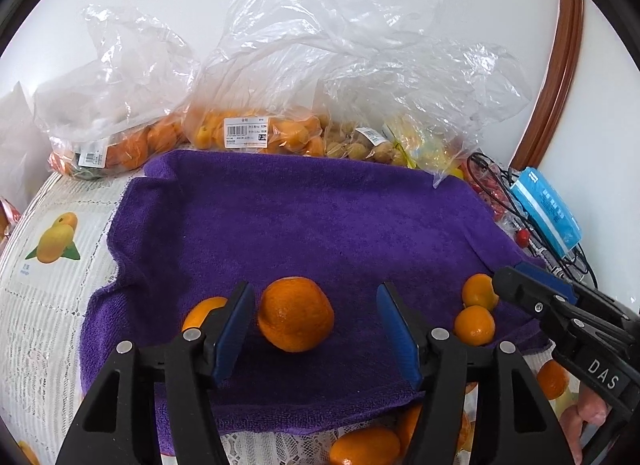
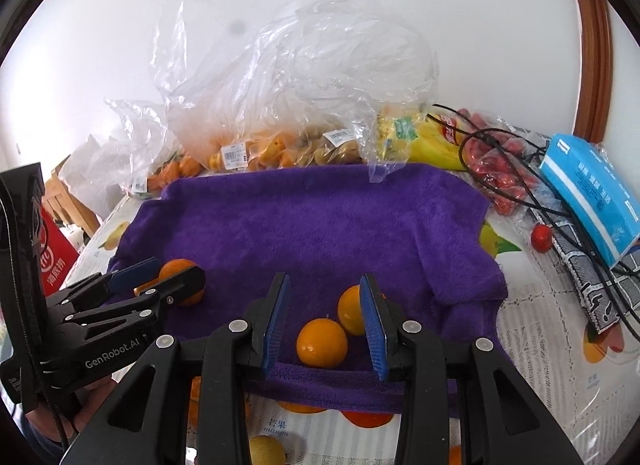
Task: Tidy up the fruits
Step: 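Open the right gripper over the towel while the left gripper releases the large orange, then withdraw both open grippers from the towel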
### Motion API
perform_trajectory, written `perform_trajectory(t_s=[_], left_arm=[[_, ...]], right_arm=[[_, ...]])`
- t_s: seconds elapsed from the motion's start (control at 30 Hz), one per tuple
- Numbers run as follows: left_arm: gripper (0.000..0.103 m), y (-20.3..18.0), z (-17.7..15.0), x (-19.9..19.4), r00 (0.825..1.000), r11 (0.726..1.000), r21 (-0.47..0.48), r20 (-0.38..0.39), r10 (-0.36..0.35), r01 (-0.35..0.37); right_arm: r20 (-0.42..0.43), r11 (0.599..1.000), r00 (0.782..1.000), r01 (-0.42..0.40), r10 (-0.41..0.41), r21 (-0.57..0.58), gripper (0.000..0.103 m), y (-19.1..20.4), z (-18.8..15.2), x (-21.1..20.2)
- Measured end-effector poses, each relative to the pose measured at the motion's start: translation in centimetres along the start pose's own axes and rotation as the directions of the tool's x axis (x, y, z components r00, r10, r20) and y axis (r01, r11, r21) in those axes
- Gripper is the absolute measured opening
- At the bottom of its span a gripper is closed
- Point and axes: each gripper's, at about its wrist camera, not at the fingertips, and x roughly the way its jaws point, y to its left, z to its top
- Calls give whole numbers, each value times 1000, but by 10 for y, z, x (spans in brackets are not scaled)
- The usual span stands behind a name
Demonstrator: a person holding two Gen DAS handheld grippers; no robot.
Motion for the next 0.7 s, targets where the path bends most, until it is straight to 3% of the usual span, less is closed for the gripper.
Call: perform_trajectory(t_s=[0.17, 0.43, 0.7], left_arm=[[61, 2, 1, -4, 1000, 1000, -3, 9, -3, 3], [65, 4, 3, -6, 1000, 1000, -18, -5, -19, 19], [65, 2, 12, -29, 999, 1000, -3, 36, -30, 31]], right_arm=[[-38, 998, 999, -35, 36, 46, 36, -8, 2, 4], [8, 999, 1000, -4, 3, 53, 36, -14, 6, -13], [31, 995, 999, 32, -35, 92, 36, -32, -2, -30]])
